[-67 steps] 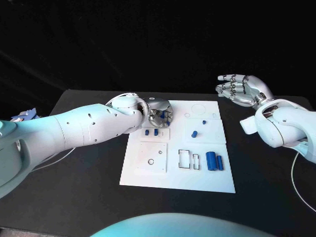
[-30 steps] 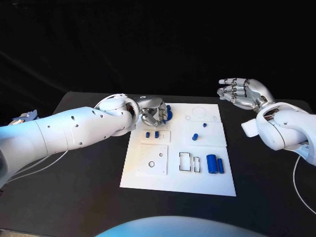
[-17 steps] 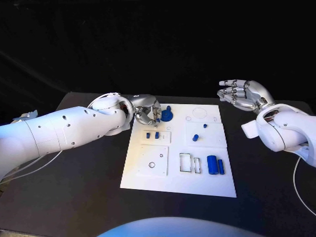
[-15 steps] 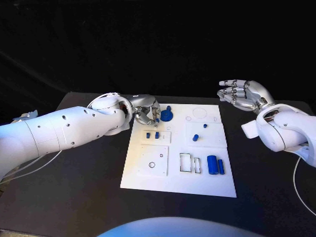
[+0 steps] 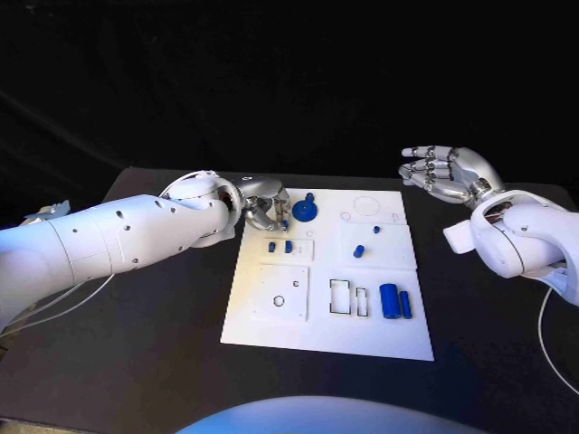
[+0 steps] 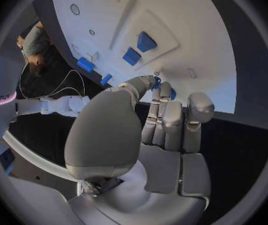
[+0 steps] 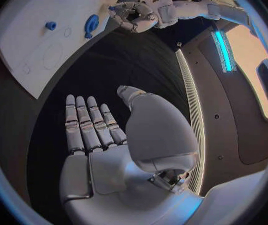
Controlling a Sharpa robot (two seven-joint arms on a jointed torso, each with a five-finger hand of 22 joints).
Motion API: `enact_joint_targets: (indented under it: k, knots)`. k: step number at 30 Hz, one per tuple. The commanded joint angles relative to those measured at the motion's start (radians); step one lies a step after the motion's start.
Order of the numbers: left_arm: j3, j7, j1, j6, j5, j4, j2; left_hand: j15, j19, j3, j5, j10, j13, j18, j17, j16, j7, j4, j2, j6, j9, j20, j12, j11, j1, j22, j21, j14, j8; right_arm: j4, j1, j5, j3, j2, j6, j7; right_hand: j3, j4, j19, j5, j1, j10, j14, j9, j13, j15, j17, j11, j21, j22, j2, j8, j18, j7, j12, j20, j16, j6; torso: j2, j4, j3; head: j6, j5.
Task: Assemble the parts on the task board
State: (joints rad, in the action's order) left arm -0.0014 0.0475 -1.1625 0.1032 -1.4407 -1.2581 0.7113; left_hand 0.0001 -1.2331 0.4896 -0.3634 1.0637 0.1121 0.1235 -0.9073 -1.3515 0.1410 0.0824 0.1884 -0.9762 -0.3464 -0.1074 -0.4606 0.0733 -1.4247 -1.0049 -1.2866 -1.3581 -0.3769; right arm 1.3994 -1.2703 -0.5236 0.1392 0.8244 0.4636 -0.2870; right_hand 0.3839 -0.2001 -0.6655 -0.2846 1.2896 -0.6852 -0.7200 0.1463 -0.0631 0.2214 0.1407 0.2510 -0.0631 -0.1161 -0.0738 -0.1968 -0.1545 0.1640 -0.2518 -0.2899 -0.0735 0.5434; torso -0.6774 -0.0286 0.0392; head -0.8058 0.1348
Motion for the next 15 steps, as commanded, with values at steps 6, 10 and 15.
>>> enact_joint_targets:
  k: [6, 10, 15]
  knots:
    - [-0.001, 0.001, 0.001, -0.032, 0.006, 0.006, -0.005, 0.000, -0.002, 0.000, -0.005, 0.006, 0.000, -0.004, 0.001, 0.000, -0.002, -0.009, -0.001, -0.004, -0.002, 0.001, 0.008, -0.001, 0.002, 0.004, 0.000, -0.005, 0.001, 0.001, 0.001, 0.003, 0.000, 0.000, -0.011, -0.009, 0.001, 0.006, 0.010, 0.000, -0.007, -0.010, -0.001, 0.001, -0.001, 0.001, -0.002, 0.000, 0.004, 0.002, 0.006, -0.002, 0.019, 0.130, 0.005, 0.002, 0.005, 0.008, 0.000, -0.0002, 0.0011, -0.003, 0.001]
    - [-0.001, 0.002, 0.001, -0.040, 0.007, 0.006, -0.007, 0.000, 0.000, 0.000, -0.005, 0.006, 0.000, -0.004, 0.002, 0.000, -0.002, -0.009, -0.001, -0.004, -0.002, 0.001, 0.008, -0.001, 0.002, 0.006, 0.001, -0.004, 0.001, 0.002, 0.001, 0.003, 0.000, 0.000, -0.010, -0.009, 0.001, 0.006, 0.010, 0.000, -0.007, -0.010, -0.001, 0.001, -0.001, 0.001, -0.002, 0.000, 0.004, 0.002, 0.006, -0.002, 0.019, 0.130, 0.005, 0.002, 0.005, 0.008, 0.000, -0.0008, 0.0007, -0.003, 0.001]
    - [-0.003, 0.002, 0.001, -0.046, 0.007, 0.008, -0.008, 0.000, 0.002, 0.001, -0.005, 0.006, 0.000, -0.003, 0.004, 0.001, -0.003, -0.009, -0.001, -0.004, -0.002, 0.001, 0.010, -0.001, 0.001, 0.009, 0.003, -0.003, 0.002, 0.002, 0.001, 0.003, 0.000, 0.001, -0.010, -0.009, 0.001, 0.006, 0.010, 0.000, -0.007, -0.010, -0.001, 0.001, -0.001, 0.001, -0.002, 0.000, 0.004, 0.002, 0.006, -0.002, 0.019, 0.130, 0.005, 0.002, 0.005, 0.008, 0.000, -0.0004, 0.0005, -0.004, 0.001]
